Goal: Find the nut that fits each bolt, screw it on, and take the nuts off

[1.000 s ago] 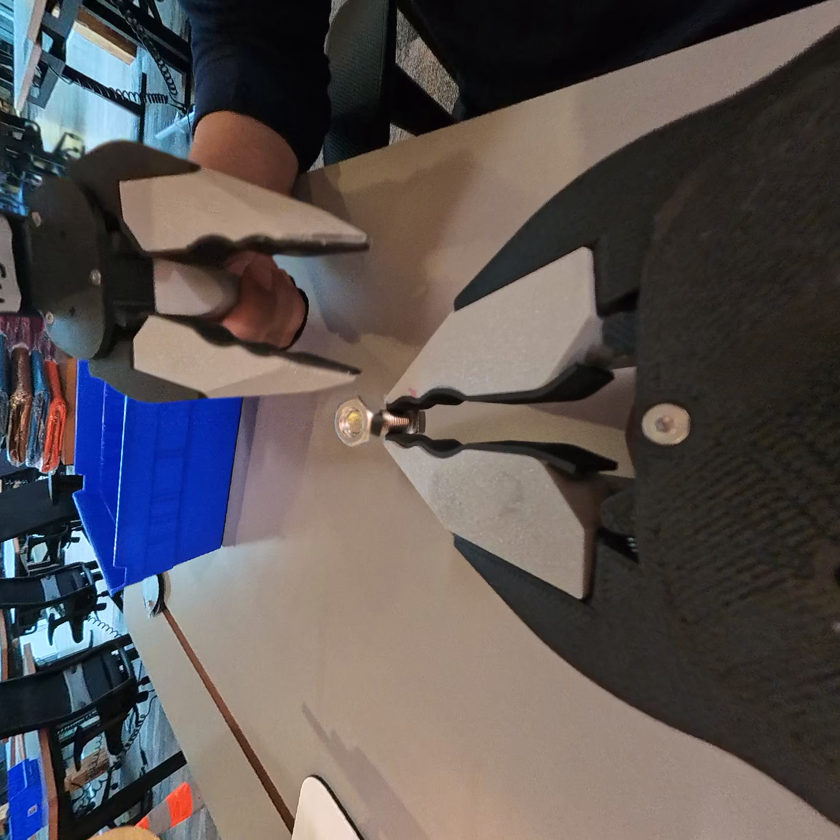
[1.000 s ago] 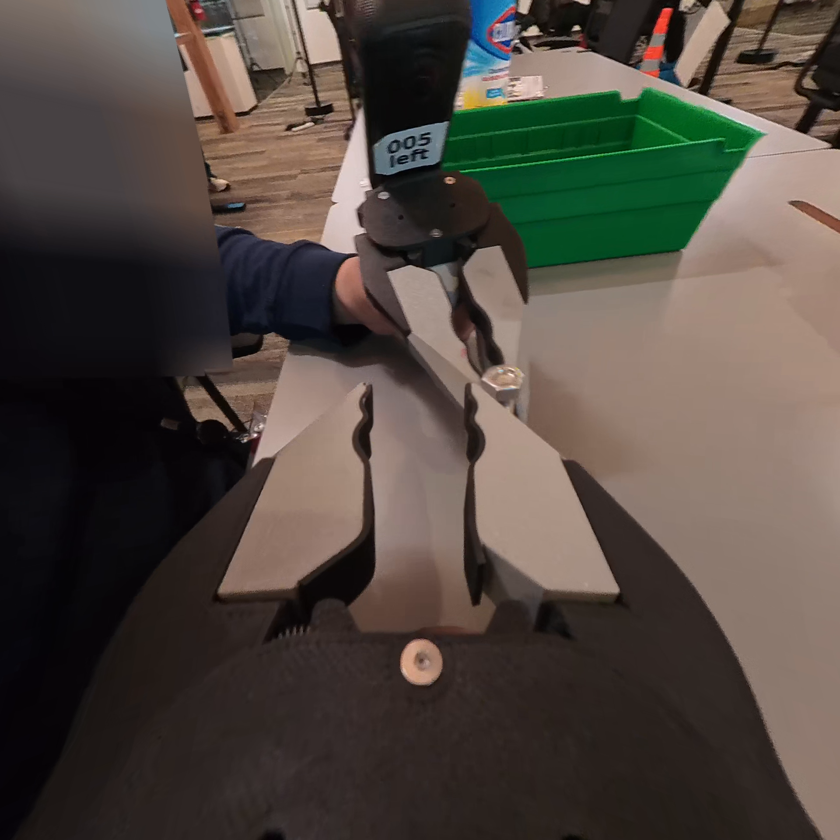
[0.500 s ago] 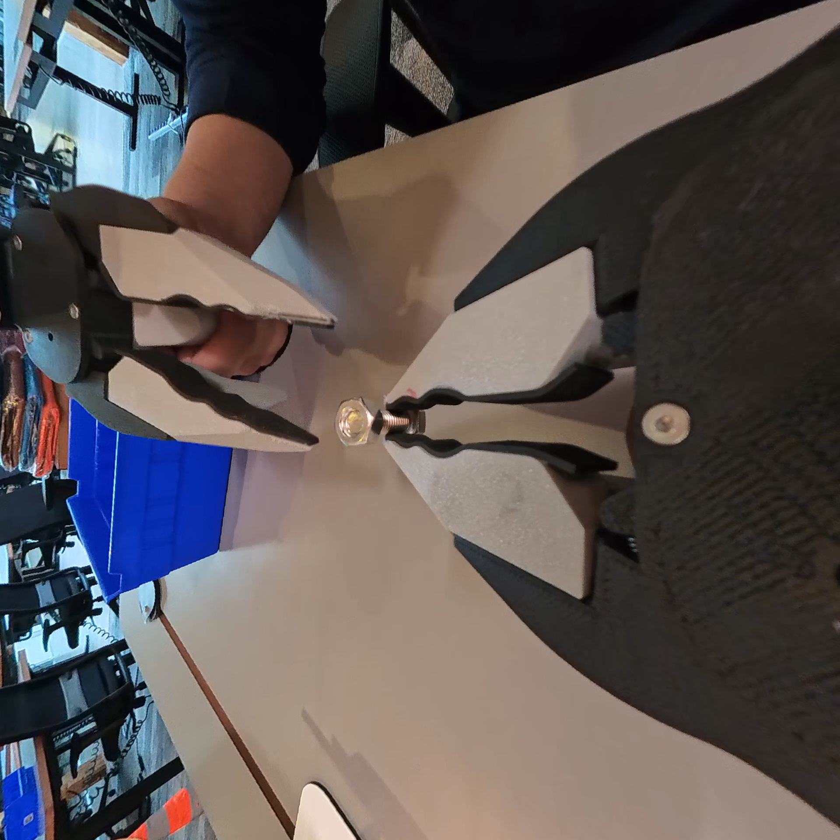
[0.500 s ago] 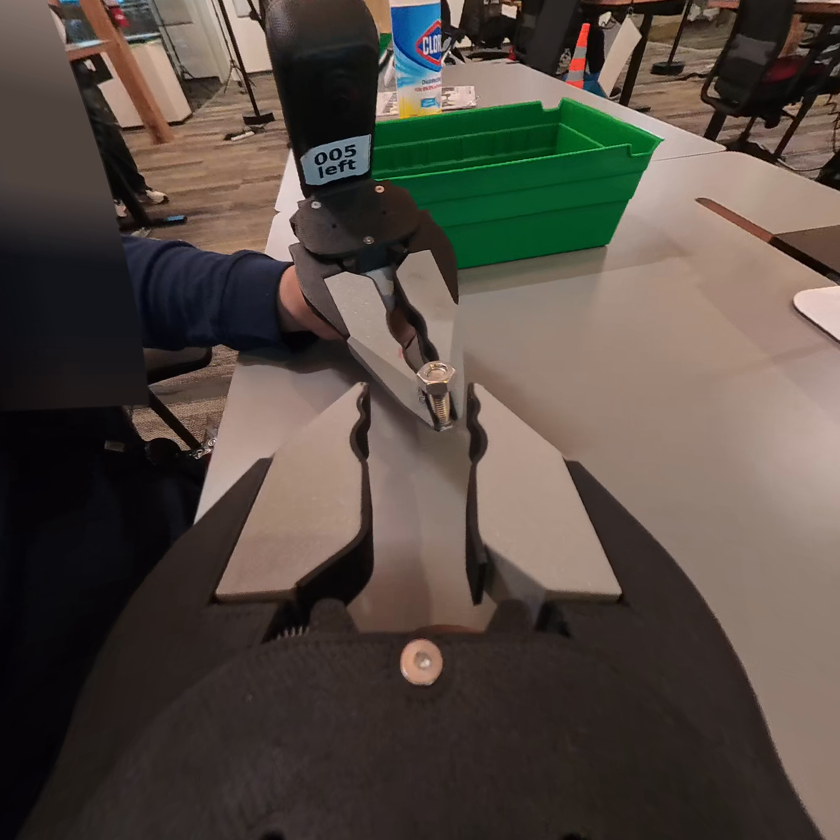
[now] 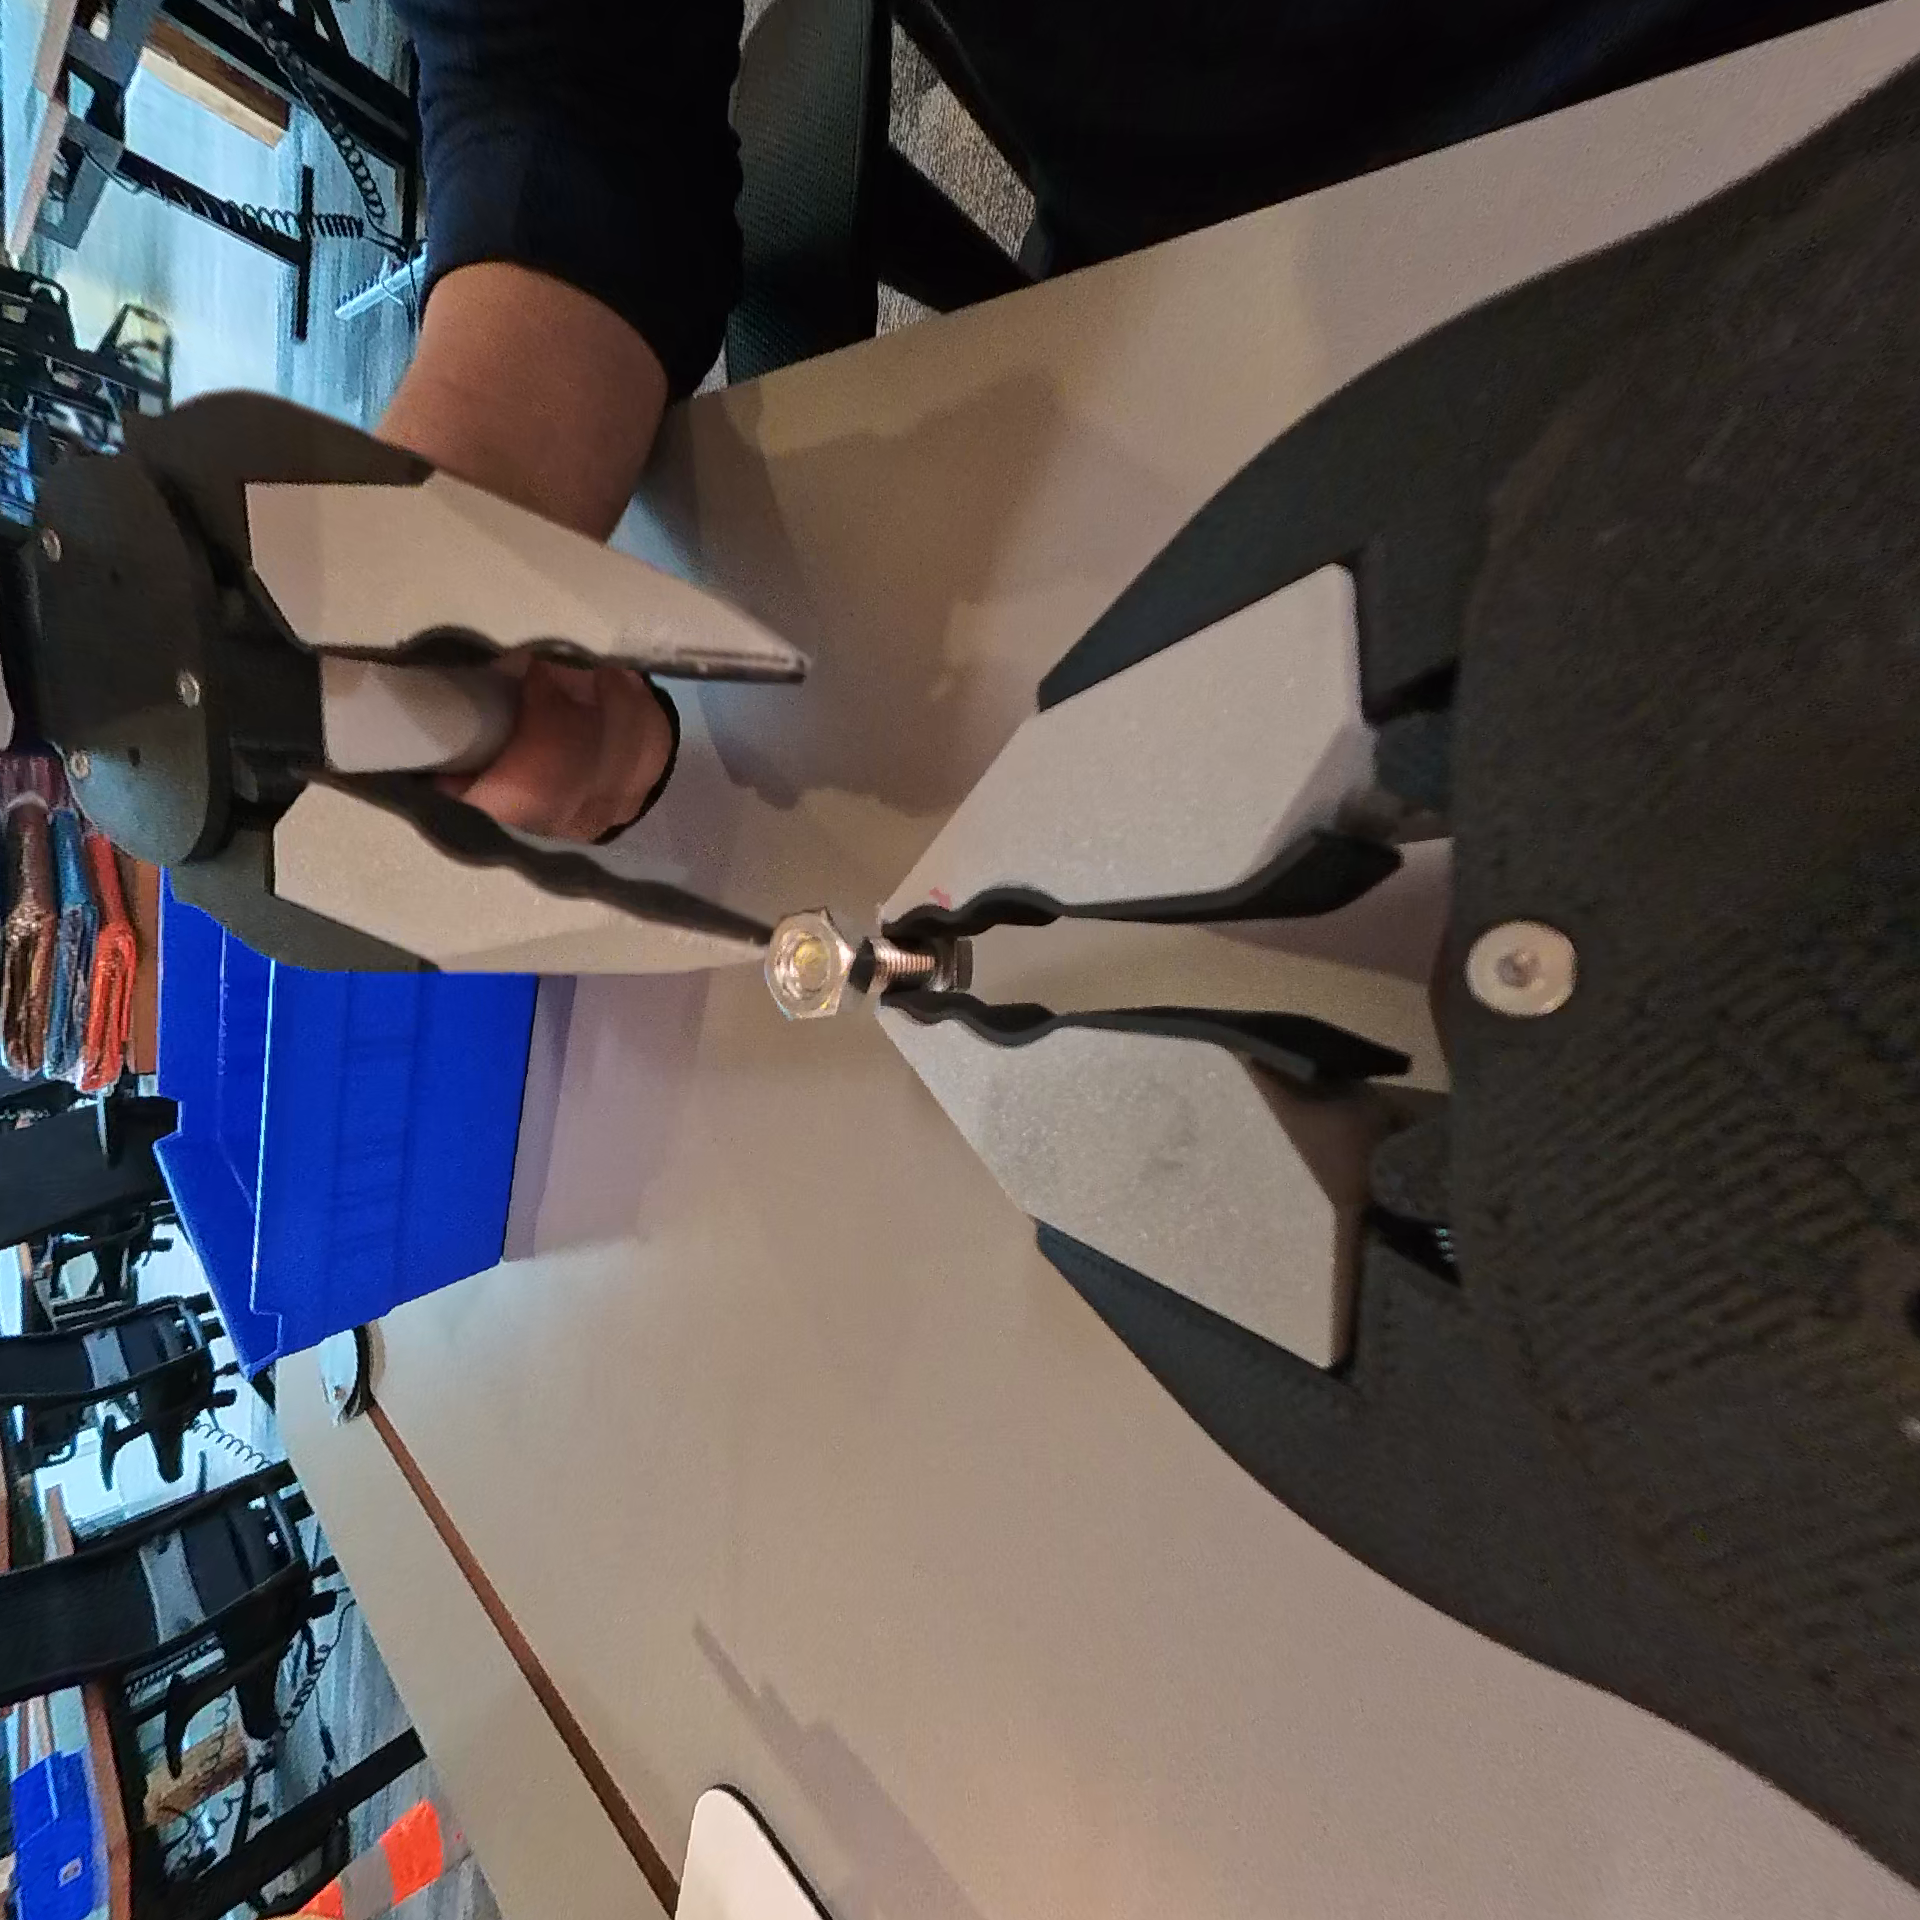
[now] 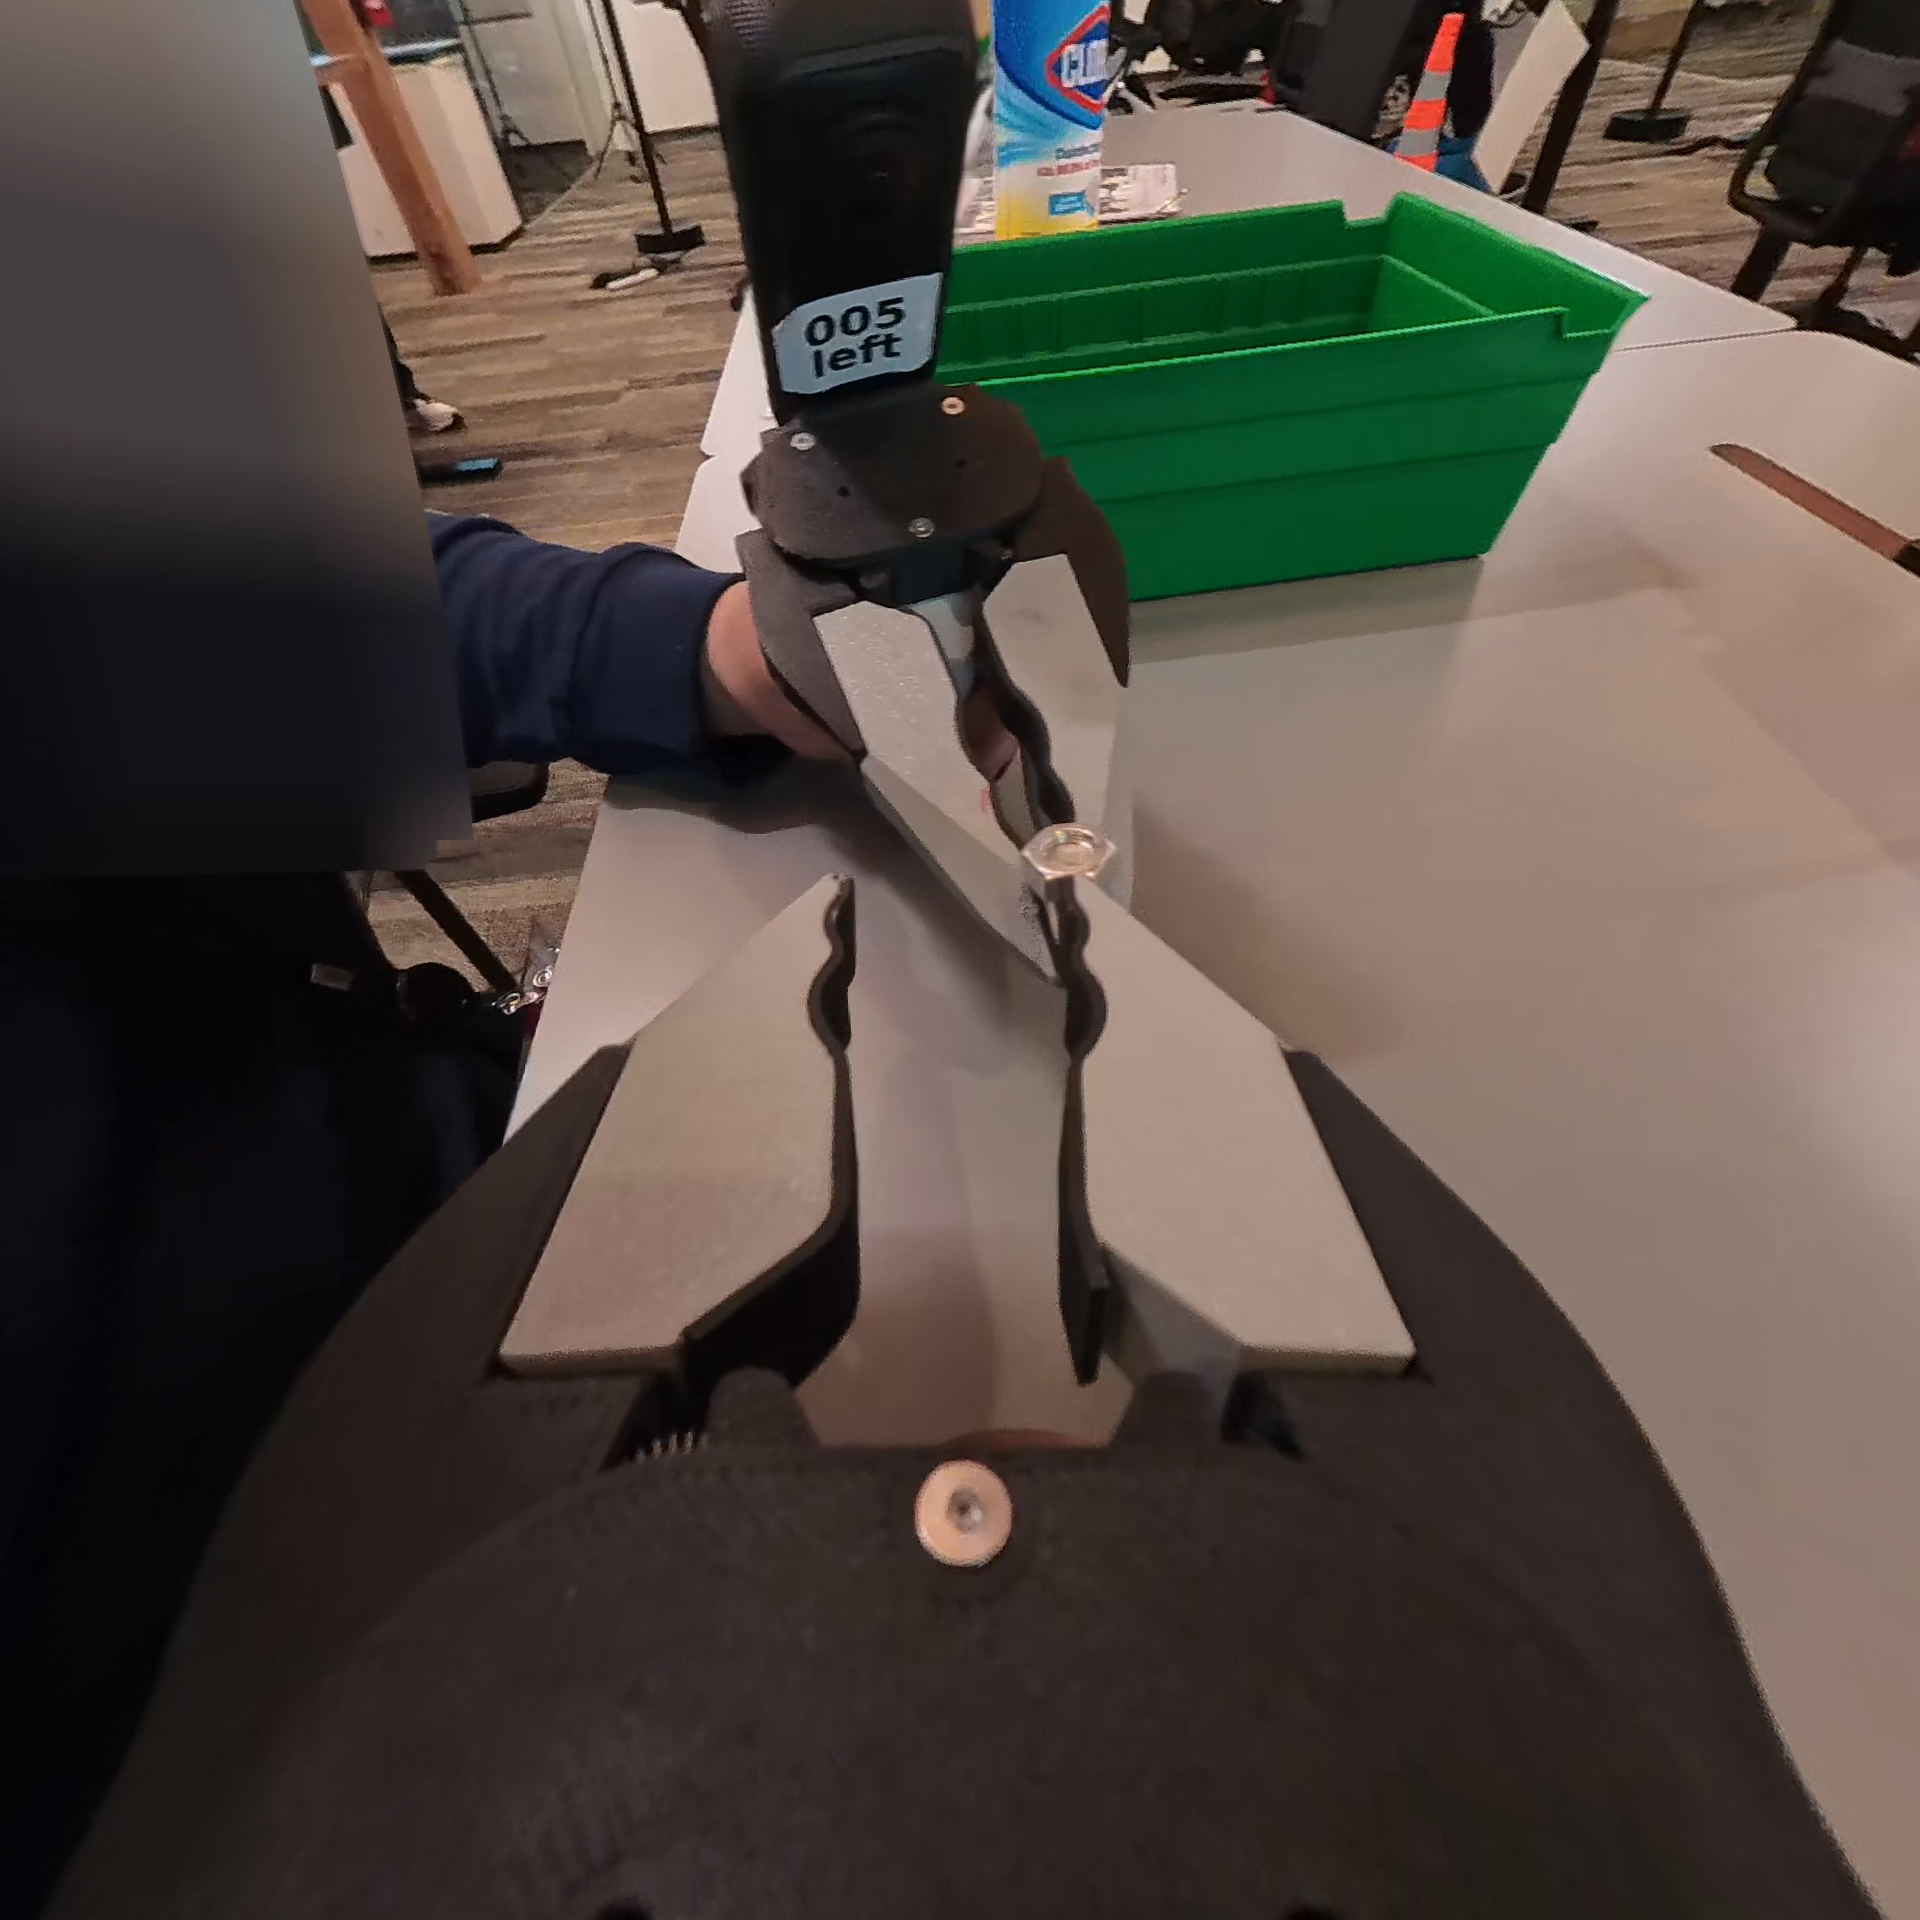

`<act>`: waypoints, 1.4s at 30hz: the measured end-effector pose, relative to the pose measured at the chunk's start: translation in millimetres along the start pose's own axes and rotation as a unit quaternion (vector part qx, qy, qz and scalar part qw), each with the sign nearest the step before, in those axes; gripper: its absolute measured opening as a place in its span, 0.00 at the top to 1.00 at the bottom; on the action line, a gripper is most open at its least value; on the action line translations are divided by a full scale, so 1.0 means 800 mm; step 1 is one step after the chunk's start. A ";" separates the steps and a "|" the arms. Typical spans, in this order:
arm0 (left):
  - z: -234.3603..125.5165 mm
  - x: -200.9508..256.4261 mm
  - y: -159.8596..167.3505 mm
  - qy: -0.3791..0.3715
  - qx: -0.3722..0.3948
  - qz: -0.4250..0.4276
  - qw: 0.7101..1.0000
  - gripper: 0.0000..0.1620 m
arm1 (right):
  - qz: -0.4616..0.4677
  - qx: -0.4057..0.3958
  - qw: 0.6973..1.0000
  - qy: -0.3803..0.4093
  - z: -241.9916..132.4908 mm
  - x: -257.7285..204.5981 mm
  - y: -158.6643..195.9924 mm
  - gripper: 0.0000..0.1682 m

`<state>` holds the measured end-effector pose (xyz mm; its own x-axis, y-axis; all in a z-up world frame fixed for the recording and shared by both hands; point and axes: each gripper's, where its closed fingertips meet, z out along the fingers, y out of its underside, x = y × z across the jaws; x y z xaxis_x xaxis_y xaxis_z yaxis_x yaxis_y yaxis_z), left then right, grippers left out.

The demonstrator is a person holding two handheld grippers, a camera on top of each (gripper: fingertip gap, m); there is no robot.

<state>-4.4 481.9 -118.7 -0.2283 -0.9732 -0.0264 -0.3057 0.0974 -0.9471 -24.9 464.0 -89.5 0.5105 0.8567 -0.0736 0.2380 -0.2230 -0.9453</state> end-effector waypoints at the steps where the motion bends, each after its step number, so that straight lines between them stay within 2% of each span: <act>1: 0.000 0.000 0.000 0.000 0.001 0.000 1.000 0.96 | 0.005 0.002 1.000 0.002 -0.001 0.002 0.000 0.78; 8: 0.000 -0.001 0.000 -0.003 -0.001 -0.001 1.000 0.96 | 0.009 0.002 1.000 0.010 -0.001 0.006 0.000 0.78; 13: -0.001 -0.005 0.002 -0.006 -0.003 -0.012 1.000 0.96 | -0.005 0.001 0.999 -0.032 0.009 -0.021 -0.001 0.79; 25: 0.002 -0.002 0.004 -0.005 -0.010 -0.004 1.000 0.96 | 0.021 0.001 0.999 0.034 -0.004 0.018 0.002 0.77; 28: 0.002 -0.003 0.005 -0.008 -0.013 -0.005 1.000 0.96 | 0.019 -0.004 1.000 0.018 0.001 0.009 0.004 0.77; 32: 0.002 -0.006 0.008 -0.010 -0.018 -0.011 1.000 0.95 | 0.000 -0.012 1.000 -0.024 0.005 -0.014 0.006 0.82; 42: 0.003 -0.004 0.007 -0.008 -0.017 -0.011 1.000 0.96 | 0.016 -0.002 0.999 0.032 -0.003 0.016 0.004 0.79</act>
<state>-3.3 485.3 -125.0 -0.2070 -0.9783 -0.0112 -0.3410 0.0829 -0.9364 -15.3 473.3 -92.2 0.5702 0.8173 -0.0831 0.2237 -0.2519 -0.9415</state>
